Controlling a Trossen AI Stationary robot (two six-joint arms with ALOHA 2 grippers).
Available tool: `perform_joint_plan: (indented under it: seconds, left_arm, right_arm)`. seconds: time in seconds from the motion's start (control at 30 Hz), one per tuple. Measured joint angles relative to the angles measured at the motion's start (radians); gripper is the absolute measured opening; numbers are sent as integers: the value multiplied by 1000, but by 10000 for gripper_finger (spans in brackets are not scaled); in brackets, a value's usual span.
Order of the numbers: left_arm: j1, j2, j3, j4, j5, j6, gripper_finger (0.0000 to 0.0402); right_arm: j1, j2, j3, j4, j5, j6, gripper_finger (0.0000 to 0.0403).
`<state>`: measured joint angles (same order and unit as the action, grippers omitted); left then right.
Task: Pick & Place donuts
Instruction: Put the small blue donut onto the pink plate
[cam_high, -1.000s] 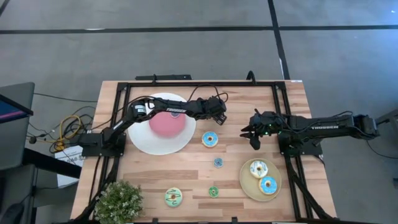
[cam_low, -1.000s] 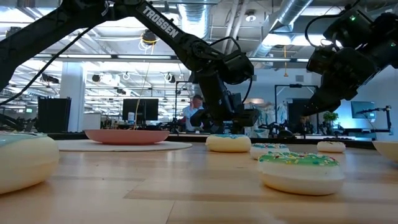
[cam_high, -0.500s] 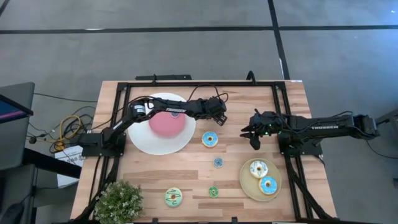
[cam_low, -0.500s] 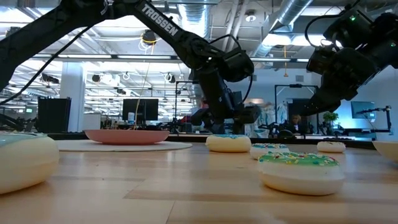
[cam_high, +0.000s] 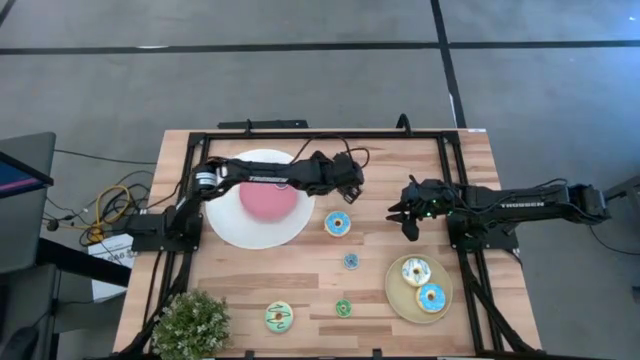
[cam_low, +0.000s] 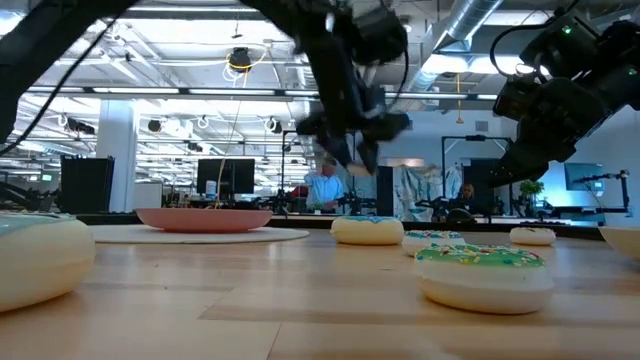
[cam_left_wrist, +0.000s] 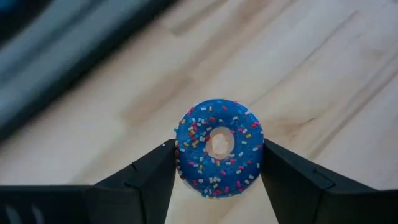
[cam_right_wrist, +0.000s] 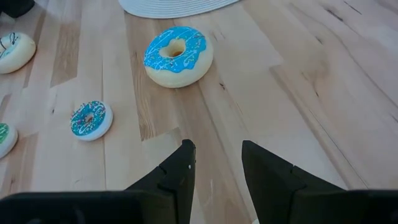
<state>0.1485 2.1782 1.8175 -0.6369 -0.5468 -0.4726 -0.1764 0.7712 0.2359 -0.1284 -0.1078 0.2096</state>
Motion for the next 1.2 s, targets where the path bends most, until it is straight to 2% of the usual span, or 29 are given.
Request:
perform_joint_plan:
  seconds: [0.13, 0.23, 0.4, 0.53, 0.67, 0.8, 0.97, 1.07, 1.2]
  left_arm:
    - [-51, -87, -7, -193, -135, 17, 213]
    - [-95, -151, -31, -392, -249, -44, 213]
    - [-166, -240, -131, -749, -393, -322, 213]
    - [-211, -336, -324, -827, -402, -540, 213]
    - [-237, -446, -567, -717, -355, -651, 213]
    - [-234, -571, -806, -470, -291, -664, 213]
    - [-174, -741, -1041, -79, -221, -530, 213]
    - [-107, -829, -1133, 128, -178, -400, 212]
    - [10, -886, -1218, 337, -63, -225, 212]
  right_arm:
    - [0, 0, 0, 0, 0, 0, 123]
    - [0, 0, 0, 0, 0, 0, 123]
    - [0, 0, 0, 2, 0, 0, 123]
    - [0, 0, 0, 2, 0, 0, 123]
    - [0, 0, 0, 4, 0, 2, 123]
    - [0, 0, 0, 8, 1, 23, 123]
    - [0, 0, 0, 10, 1, 26, 123]
    - [0, 0, 0, 10, 1, 27, 123]
    - [0, 0, 0, 10, 1, 28, 123]
